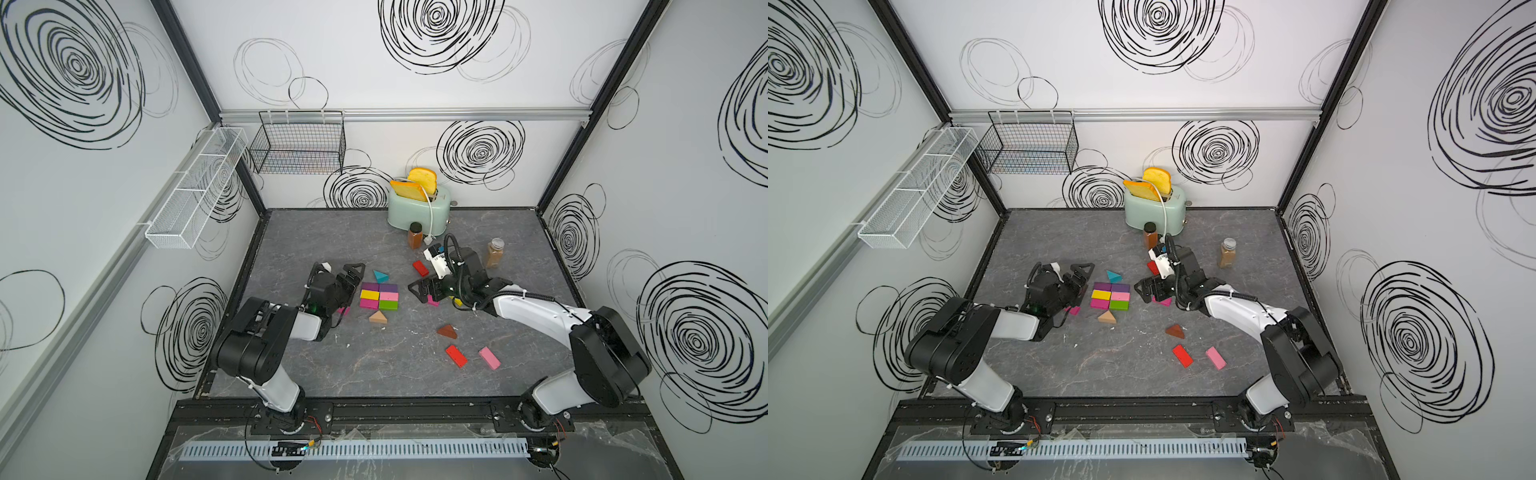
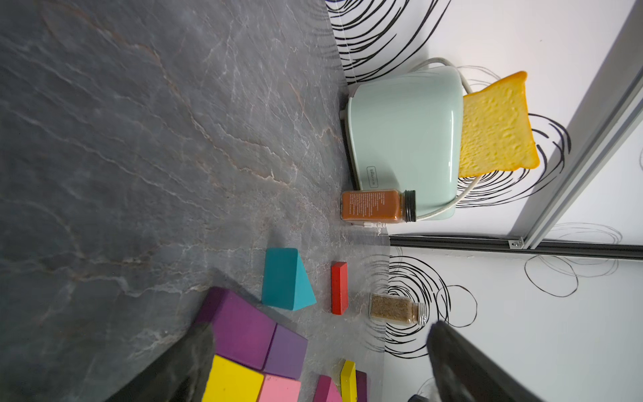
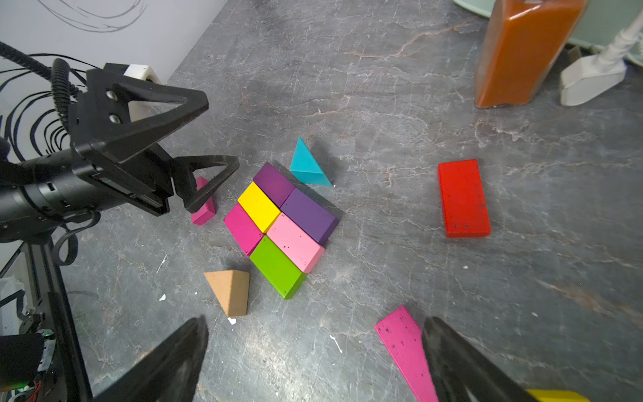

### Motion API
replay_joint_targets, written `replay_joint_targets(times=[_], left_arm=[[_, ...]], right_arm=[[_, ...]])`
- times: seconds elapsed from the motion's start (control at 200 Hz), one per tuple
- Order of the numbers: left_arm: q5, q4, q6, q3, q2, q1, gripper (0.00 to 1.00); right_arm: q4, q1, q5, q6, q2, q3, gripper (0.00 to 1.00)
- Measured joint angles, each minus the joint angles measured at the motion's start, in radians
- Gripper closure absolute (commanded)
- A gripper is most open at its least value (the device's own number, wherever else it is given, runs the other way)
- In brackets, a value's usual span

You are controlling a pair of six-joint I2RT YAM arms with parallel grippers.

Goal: Assemble a piece of candy with building blocks
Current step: Adjust the building blocks at the center of the board.

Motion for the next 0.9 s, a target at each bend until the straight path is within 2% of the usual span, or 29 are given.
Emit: replay_joint_targets(times=[0.9], left_arm=[[-0.071,0.237,0.004,-0.01,0.209,-0.028,0.04]], right_arm=[[0.014,-0.029,-0.023,-0.001,0.0,0.0,0.0]])
